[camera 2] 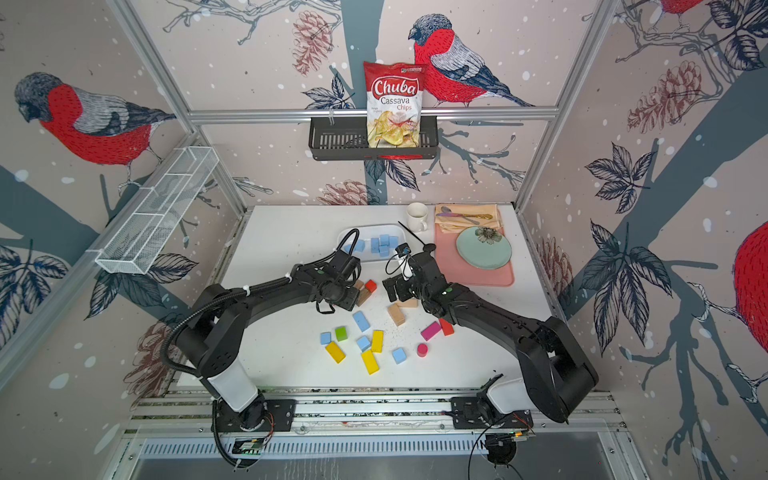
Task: Pick out the blue building blocks
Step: Pick up the building block from the center of the board, then place the building block in the storage box.
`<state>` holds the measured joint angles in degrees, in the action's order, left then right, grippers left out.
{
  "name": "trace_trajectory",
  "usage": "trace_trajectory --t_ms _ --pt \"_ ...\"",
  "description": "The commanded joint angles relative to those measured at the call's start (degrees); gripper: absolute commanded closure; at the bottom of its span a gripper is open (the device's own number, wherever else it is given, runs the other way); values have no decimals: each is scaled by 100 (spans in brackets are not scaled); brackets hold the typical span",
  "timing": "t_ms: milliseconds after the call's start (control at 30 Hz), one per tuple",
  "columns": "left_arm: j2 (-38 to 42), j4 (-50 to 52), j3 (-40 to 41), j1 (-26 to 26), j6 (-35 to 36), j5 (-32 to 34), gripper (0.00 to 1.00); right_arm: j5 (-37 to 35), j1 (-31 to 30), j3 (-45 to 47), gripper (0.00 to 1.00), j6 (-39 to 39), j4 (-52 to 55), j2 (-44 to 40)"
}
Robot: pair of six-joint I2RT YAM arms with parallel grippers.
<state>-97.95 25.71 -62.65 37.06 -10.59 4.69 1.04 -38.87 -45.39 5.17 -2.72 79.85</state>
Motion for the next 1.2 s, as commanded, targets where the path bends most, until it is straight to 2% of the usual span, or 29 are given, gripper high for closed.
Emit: trace_trajectory --t_ms 0,433,867,1167 --pt "186 -338 -98 -96 -113 16 50 -110 8 25 1 76 -174 -84" --pt "-40 -1150 -1132 -547 -362 -34 51 -436 11 257 1 150 -308 -502" --pt "-1330 -1350 -2456 -612 -836 187 50 -623 20 480 1 223 -352 -778" --pt "-1837 -1464 -2724 -612 -1158 54 49 -719 47 614 0 248 -379 -1059"
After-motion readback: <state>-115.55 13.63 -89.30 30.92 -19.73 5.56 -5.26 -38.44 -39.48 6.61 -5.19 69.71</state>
